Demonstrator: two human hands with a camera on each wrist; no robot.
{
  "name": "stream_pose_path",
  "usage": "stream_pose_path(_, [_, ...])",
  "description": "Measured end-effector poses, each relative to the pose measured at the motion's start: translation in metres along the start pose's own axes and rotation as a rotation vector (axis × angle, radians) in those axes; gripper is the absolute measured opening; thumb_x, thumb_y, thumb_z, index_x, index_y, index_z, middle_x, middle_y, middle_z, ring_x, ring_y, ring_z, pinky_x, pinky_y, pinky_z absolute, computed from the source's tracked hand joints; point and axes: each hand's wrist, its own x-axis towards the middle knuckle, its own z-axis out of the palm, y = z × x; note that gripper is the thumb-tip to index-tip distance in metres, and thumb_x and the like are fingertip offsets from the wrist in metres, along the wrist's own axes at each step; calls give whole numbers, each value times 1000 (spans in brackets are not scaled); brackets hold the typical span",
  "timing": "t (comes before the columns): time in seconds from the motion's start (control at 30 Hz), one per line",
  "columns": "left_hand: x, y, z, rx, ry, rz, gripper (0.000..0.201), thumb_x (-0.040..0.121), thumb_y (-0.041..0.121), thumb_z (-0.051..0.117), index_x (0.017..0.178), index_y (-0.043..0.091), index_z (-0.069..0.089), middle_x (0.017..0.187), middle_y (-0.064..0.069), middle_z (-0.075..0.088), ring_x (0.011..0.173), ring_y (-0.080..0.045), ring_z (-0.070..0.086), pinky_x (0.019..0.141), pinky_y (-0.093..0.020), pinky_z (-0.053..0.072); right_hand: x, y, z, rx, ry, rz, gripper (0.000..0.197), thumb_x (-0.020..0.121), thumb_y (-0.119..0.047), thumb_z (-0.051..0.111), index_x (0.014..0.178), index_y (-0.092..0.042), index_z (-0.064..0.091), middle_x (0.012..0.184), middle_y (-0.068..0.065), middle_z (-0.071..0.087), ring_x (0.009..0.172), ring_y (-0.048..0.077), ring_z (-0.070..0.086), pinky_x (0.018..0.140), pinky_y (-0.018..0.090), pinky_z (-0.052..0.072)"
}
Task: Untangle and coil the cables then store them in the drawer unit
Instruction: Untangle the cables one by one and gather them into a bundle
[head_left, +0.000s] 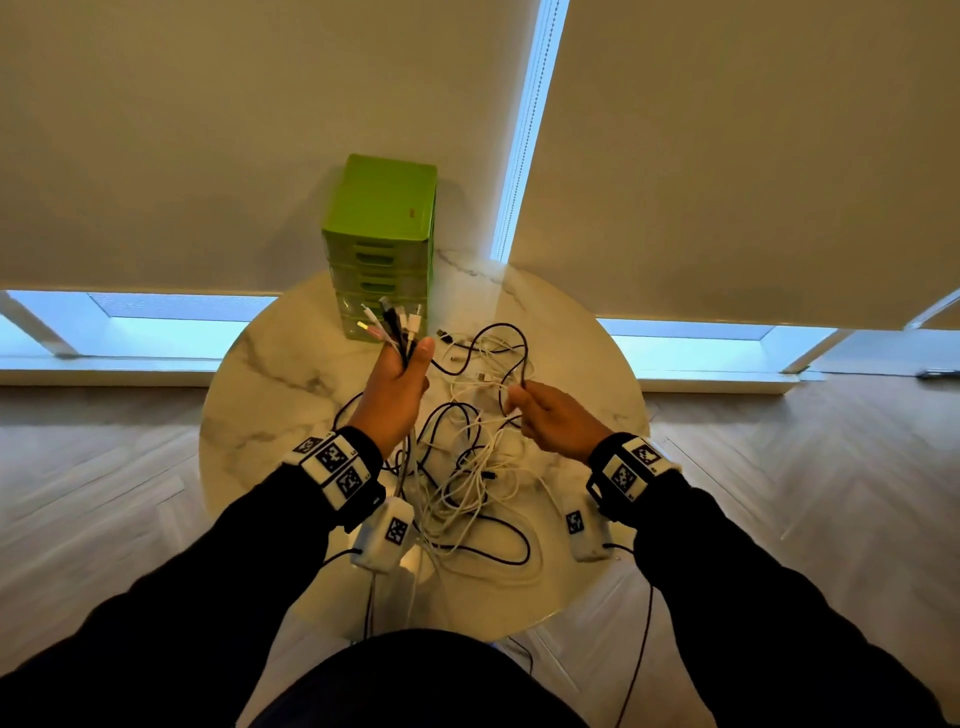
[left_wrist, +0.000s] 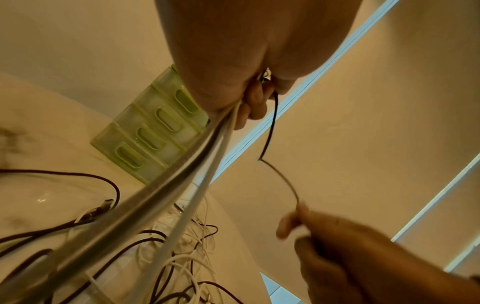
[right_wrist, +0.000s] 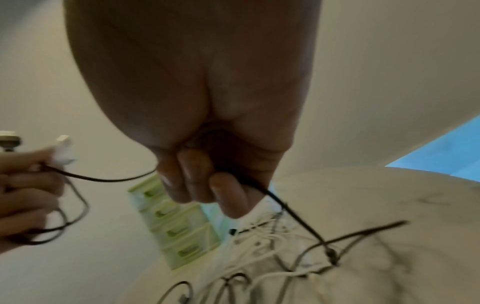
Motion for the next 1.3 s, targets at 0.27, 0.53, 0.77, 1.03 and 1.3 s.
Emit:
stream_pose_path(0.27, [-5, 11, 46, -90, -211, -46, 31, 101, 41, 54, 77, 25, 41, 65, 3, 27, 57, -12, 27, 59, -32, 30, -56, 90, -34, 38, 128, 425, 17, 106, -25, 39, 115, -25, 54, 78, 12, 61, 50, 21, 60, 48, 28, 49])
stream_pose_path(0.53, [-27, 10, 120, -55, -467, -86, 33, 102, 36, 55, 77, 24, 36, 63, 0, 27, 55, -12, 27, 60, -29, 36, -120, 124, -45, -83, 198, 623, 27, 98, -25, 46, 122, -19, 55, 109, 14, 70, 83, 26, 71, 63, 24, 53])
stream_pose_path(0.77, [-40, -2, 153, -8, -617, -108, 36, 101, 38, 56, 74, 22, 39, 61, -3, 29, 54, -14, 27, 61, -34, 34, -150, 111, -27, -372, 335, 296, 101, 84, -57, 70, 159, -34, 6, 168, -3, 10, 152, 19, 16, 122, 48, 17])
stream_pose_path(1.03, [-26, -9, 155, -144, -638, -192, 38, 106, 40, 45, 73, 22, 45, 57, 9, 28, 47, -8, 24, 46, -23, 26, -148, 42, -19, 14, 359, 172, 30, 103, -47, 44, 122, -26, 52, 88, 5, 64, 79, 21, 62, 72, 29, 52])
stream_pose_path(1.3, [-14, -2, 134, -425, -566, -339, 36, 109, 34, 36, 82, 13, 47, 57, 7, 33, 44, -6, 21, 45, -22, 19, -160, 95, -61, -491, -30, 728, 41, 99, -51, 50, 121, -17, 58, 114, 7, 67, 106, 26, 62, 90, 37, 47])
